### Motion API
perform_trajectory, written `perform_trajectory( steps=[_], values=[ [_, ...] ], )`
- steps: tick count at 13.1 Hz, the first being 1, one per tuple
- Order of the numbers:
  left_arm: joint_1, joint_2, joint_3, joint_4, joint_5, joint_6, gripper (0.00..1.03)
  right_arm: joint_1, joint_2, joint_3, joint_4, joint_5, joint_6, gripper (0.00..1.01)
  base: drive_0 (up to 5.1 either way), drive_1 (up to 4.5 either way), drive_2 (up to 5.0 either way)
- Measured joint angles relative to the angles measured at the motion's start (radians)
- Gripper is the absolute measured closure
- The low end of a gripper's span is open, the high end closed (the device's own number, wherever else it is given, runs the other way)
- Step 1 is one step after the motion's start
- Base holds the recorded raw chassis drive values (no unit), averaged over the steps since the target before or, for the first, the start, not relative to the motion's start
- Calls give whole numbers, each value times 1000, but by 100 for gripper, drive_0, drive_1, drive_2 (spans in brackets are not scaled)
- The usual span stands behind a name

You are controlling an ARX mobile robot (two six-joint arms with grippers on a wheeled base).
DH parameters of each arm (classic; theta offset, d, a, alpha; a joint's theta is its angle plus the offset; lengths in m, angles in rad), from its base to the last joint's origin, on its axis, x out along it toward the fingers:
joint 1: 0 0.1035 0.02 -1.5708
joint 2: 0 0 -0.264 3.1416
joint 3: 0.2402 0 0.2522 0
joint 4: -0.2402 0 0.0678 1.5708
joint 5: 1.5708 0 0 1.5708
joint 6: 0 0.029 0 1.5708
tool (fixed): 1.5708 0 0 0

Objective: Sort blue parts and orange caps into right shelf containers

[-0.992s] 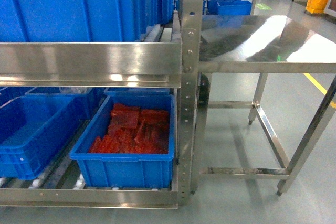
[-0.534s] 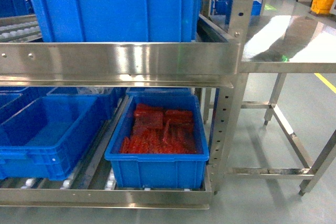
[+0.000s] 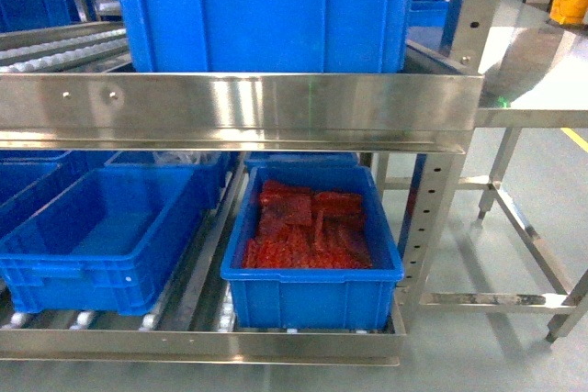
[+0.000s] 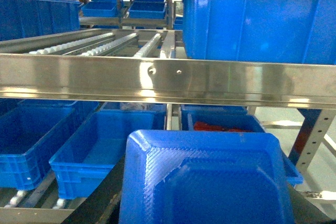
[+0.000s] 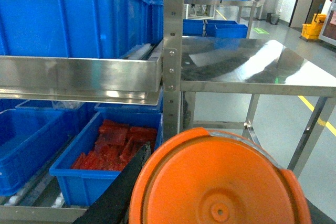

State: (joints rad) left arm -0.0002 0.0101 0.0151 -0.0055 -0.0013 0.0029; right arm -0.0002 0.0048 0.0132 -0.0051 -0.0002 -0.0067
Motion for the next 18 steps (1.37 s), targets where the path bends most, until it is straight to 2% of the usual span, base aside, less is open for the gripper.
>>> perform_trajectory(
  steps=[18],
  values=[
    [0, 0, 0, -2, 1, 0, 59, 0, 0, 0, 0, 0, 0, 56, -497, 248, 248]
  ],
)
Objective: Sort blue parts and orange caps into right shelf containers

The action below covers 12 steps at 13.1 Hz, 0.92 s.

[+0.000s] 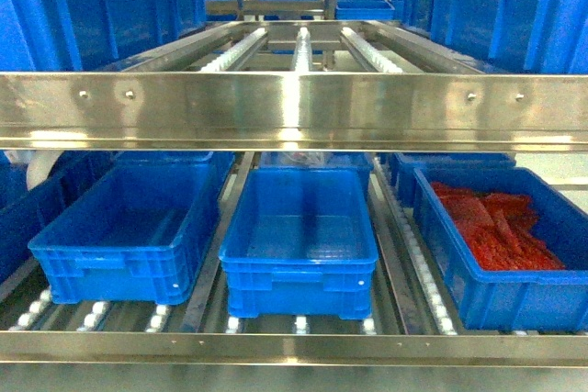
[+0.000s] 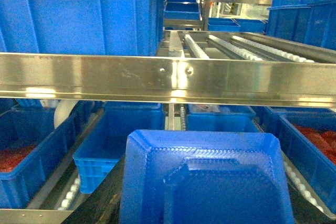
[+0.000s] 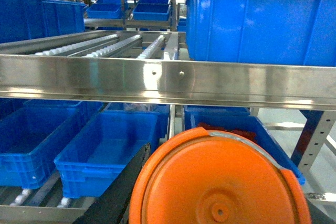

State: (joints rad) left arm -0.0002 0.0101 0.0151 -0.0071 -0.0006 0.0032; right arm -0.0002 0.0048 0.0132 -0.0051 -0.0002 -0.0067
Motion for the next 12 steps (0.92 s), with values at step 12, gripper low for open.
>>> perform_trajectory(
  steps=[12],
  values=[
    [0, 0, 0, 3, -6, 0, 59, 0, 0, 0, -2, -3, 0, 56, -369, 190, 190]
  ],
)
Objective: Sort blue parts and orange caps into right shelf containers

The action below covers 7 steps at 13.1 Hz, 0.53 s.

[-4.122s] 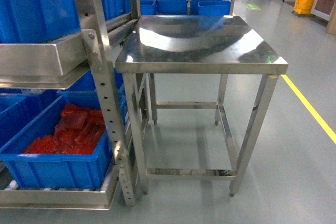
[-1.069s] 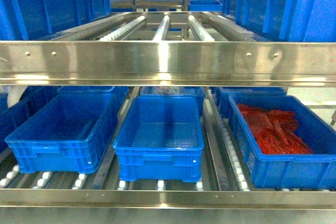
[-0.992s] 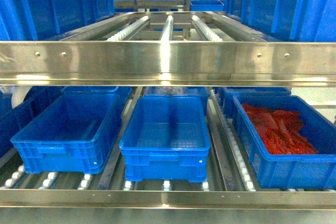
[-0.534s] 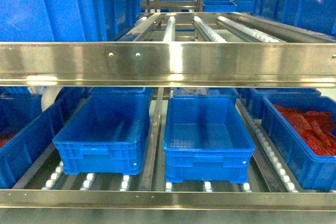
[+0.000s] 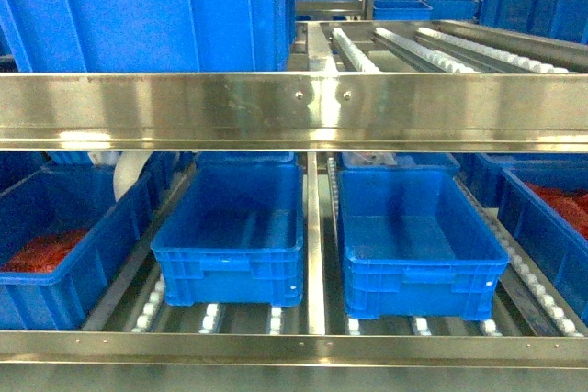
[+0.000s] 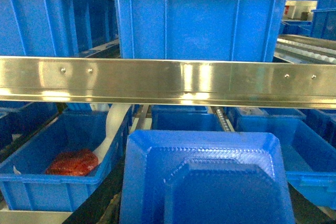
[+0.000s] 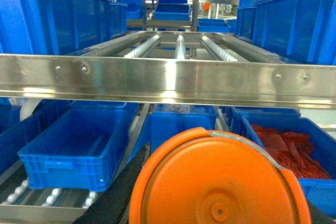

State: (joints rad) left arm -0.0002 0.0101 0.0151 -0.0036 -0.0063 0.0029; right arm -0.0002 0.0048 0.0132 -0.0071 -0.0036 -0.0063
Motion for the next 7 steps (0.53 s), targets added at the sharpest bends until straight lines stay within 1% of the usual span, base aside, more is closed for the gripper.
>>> perform_trajectory(
  steps=[7],
  values=[
    [0, 0, 0, -3, 4, 0, 59, 0, 0, 0, 1, 0, 0, 56, 0, 0, 0]
  ],
)
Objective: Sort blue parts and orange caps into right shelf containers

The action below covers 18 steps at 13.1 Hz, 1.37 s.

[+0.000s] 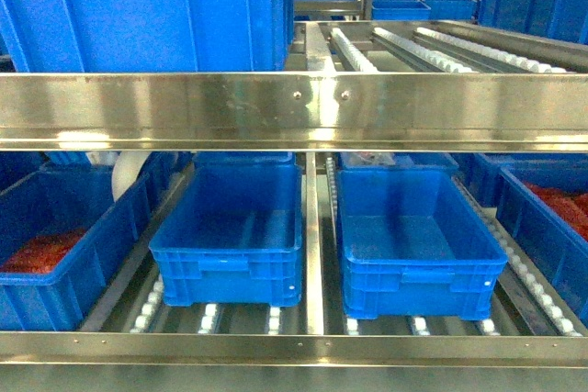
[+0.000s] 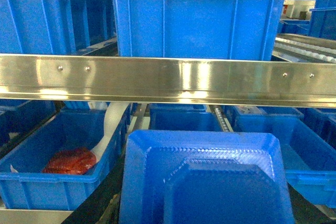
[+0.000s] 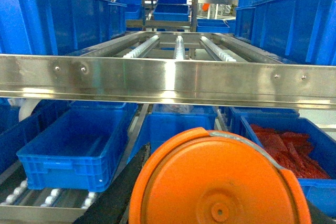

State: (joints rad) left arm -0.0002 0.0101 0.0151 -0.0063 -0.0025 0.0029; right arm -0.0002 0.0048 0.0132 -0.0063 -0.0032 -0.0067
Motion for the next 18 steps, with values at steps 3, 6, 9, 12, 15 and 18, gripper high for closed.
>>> perform_trajectory(
  steps=[3, 6, 9, 12, 15, 18],
  values=[
    [0, 0, 0, 3, 2, 0, 59, 0, 0, 0, 3, 0, 0, 56, 0, 0, 0],
    [0, 0, 0, -1, 2, 0, 59, 0, 0, 0, 0, 3, 1, 56, 0, 0, 0],
    [0, 0, 0, -1, 2, 0, 59, 0, 0, 0, 0, 3, 4, 56, 0, 0, 0],
    [0, 0, 0, -1, 2, 0, 59, 0, 0, 0, 0, 3, 6, 56, 0, 0, 0],
    [0, 0, 0, -1, 2, 0, 59, 0, 0, 0, 0, 3, 7, 56, 0, 0, 0],
    [0, 0, 0, 0, 2, 0, 59, 0, 0, 0, 0, 3, 7, 56, 0, 0, 0]
  ],
)
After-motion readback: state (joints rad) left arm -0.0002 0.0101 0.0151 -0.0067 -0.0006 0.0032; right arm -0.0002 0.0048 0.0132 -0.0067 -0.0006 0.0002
